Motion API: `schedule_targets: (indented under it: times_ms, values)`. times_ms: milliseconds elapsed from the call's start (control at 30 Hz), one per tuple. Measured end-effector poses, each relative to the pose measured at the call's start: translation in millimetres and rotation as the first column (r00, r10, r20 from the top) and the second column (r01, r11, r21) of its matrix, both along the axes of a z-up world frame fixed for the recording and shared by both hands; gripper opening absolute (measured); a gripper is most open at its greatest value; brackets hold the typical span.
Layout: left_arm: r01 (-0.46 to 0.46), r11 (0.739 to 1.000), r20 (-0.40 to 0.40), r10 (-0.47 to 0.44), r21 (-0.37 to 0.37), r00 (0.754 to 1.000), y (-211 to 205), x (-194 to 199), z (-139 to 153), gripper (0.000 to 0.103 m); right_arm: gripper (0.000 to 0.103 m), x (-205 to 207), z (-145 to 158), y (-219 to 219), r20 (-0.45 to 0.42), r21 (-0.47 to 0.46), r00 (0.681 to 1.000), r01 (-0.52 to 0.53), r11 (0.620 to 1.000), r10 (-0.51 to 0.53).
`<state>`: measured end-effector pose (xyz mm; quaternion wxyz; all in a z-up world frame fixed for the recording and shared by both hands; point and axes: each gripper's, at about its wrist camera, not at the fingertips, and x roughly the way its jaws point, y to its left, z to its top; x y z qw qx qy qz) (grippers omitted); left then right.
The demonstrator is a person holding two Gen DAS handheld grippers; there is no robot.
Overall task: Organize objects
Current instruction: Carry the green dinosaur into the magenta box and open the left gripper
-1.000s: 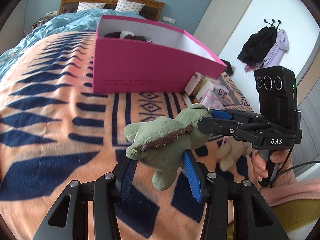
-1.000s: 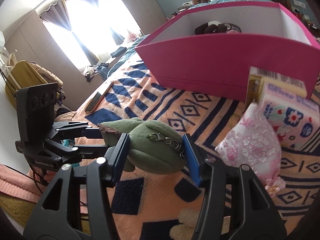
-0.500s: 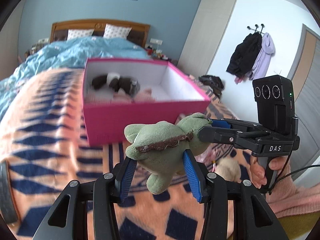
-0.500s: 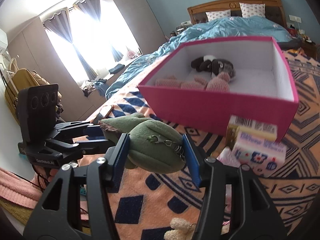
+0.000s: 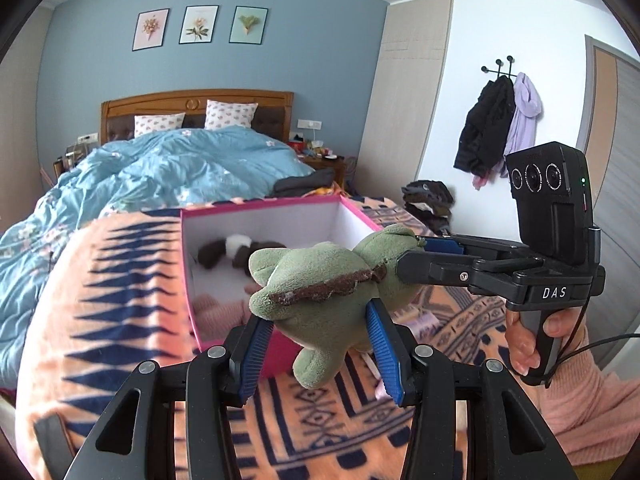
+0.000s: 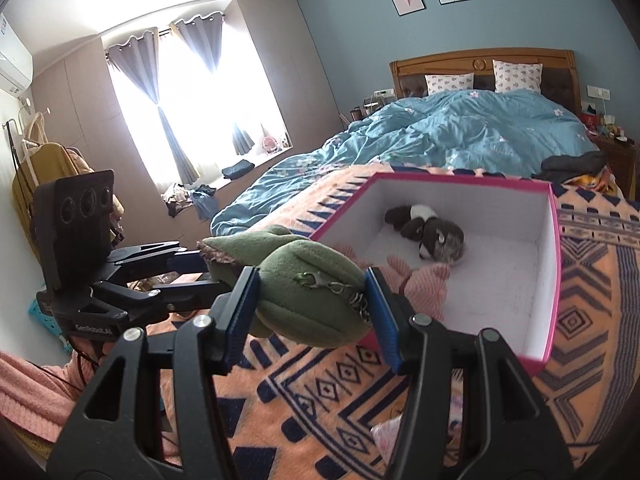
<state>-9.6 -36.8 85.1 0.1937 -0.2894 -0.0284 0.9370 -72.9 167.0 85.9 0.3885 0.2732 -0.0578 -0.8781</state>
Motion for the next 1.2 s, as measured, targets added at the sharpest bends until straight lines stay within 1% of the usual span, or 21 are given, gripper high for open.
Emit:
schedule_targets:
  times_ms: [167,400,733,1200]
  values:
    - [-0.016,1.000,-0.006,0.016,-0.012,1.000,-6,-24,5,0.048,0.056,-25,10,-6,-0.015,0.007,1.000,0.007,1.000,-0.007]
    - [-0.042,0.999,0.037,0.041,0.004,0.998,-17,-63,-1,0.048,0.056,-63,9,-13,-0.001,0.033,1.000,0.025,0.999,-0.025]
    - [-0.073,0.997,0.101,0.074,-0.009,0.992,-26,-108,-20,0.048,0.056,-113,-9,-19,0.081,0.051,0.996,0.036,0.998,-0.040]
    - [-0.102,0.994,0.211,0.109,-0.045,0.971,-26,-156,-49,0.050,0.057,-150,-38,-29,0.174,0.116,0.981,0.068,0.991,-0.088]
